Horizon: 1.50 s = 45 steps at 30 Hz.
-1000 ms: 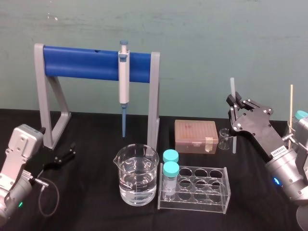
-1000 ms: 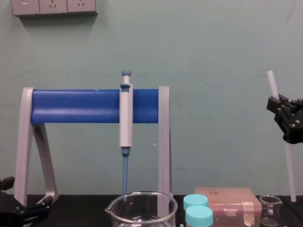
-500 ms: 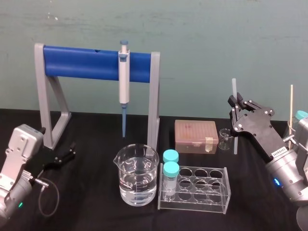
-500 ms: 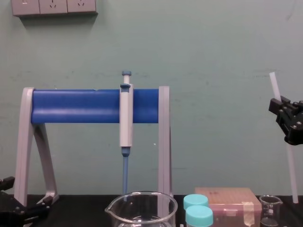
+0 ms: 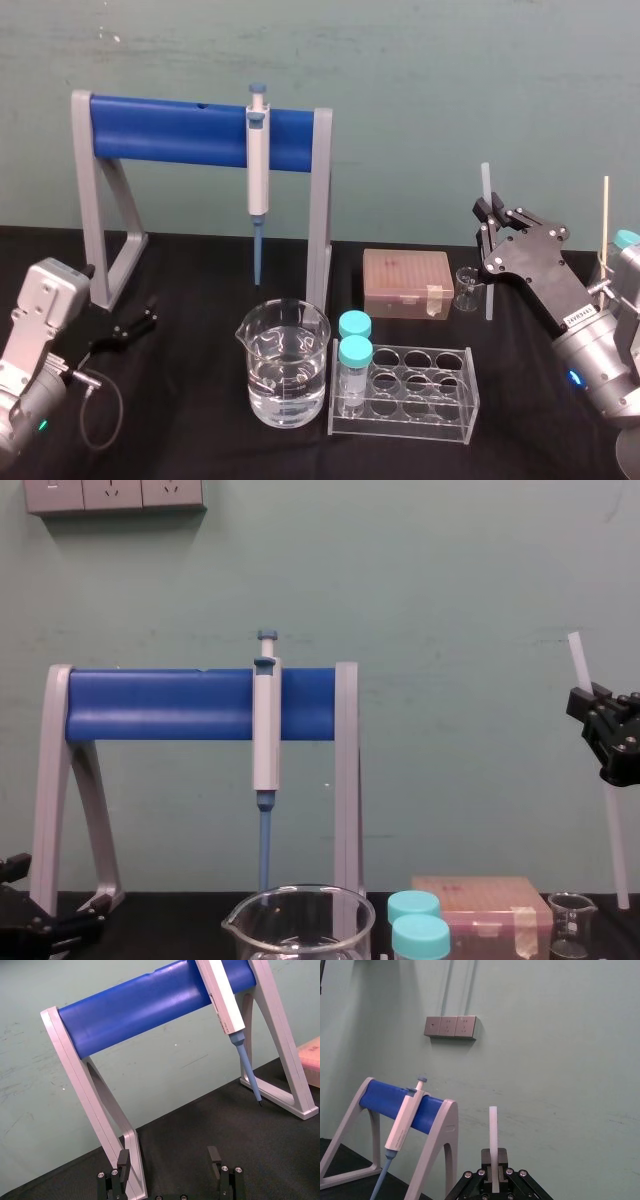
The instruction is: Pick up the stirring rod with one hand, then place it down.
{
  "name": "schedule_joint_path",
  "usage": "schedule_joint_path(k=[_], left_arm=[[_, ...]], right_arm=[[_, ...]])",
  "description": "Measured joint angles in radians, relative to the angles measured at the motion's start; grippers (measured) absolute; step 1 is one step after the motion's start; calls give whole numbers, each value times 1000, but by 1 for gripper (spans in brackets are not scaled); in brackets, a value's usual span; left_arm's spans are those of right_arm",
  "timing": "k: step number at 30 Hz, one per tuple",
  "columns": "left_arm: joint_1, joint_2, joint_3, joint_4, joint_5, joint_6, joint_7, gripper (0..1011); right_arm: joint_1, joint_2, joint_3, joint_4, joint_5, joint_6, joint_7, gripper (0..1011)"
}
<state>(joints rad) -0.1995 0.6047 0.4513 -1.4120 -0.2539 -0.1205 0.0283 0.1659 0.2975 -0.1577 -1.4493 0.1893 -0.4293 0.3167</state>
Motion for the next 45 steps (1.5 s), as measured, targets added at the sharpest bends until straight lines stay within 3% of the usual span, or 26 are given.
schedule_joint_path(k=[45], left_arm=[[0, 0, 0, 0, 0, 0, 0, 1000]], right_arm=[[1, 1, -1, 1, 2, -1, 2, 66]])
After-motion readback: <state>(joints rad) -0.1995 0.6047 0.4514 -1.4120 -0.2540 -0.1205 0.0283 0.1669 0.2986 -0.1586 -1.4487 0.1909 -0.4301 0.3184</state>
